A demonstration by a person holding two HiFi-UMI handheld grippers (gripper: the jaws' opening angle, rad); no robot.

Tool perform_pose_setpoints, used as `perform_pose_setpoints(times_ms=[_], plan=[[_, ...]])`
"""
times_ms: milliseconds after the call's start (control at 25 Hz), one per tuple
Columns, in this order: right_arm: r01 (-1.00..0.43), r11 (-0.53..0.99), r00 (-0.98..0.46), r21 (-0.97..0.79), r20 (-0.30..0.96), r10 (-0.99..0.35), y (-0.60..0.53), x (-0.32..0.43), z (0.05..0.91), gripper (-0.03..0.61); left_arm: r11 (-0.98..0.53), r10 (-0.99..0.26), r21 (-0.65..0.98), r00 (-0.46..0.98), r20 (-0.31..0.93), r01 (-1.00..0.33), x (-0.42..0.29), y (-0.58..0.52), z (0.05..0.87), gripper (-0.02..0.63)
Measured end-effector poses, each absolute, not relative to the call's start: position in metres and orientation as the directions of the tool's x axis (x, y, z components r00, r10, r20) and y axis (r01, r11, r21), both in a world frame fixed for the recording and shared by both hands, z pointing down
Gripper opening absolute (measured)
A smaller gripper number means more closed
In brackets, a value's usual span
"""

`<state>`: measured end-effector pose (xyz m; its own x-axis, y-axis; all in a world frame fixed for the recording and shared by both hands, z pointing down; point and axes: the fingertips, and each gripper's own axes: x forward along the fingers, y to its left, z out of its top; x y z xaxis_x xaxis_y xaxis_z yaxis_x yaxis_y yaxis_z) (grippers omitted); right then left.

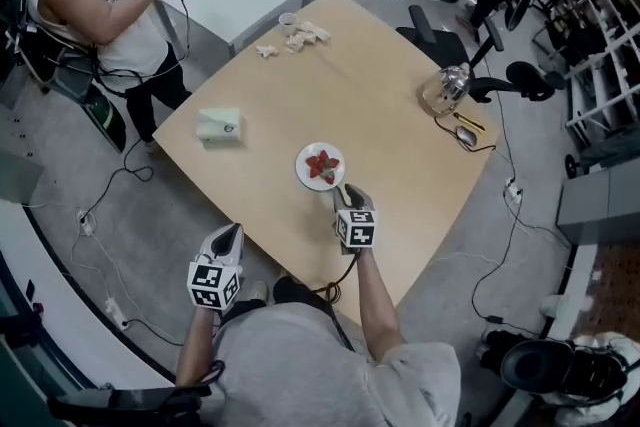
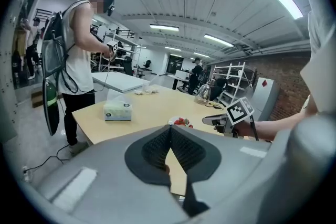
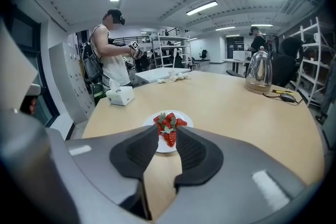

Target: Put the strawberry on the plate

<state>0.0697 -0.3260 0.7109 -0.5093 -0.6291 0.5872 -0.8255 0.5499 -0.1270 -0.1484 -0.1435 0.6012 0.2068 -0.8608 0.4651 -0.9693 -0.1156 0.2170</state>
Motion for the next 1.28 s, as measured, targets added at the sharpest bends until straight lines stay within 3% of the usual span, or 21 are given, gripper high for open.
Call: perform_pose_setpoints(times_ms=[640, 1280], plan=[[-0.893, 0.447, -0.413, -0.047, 0.477, -0.776, -0.265, 0.116, 0.641, 0.011, -0.333, -0.83, 0.222, 0.397, 0.392, -0.916, -0.102, -0.152, 0.58, 0.018], [-0.96, 0.279, -0.274, -0.038, 0.352, -0.895, -0.163, 0.14, 0.59, 0.008, -0.51, -0.757, 0.223, 0.557, 0.341, -0.831, -0.075, -0.121, 0.571, 0.018]])
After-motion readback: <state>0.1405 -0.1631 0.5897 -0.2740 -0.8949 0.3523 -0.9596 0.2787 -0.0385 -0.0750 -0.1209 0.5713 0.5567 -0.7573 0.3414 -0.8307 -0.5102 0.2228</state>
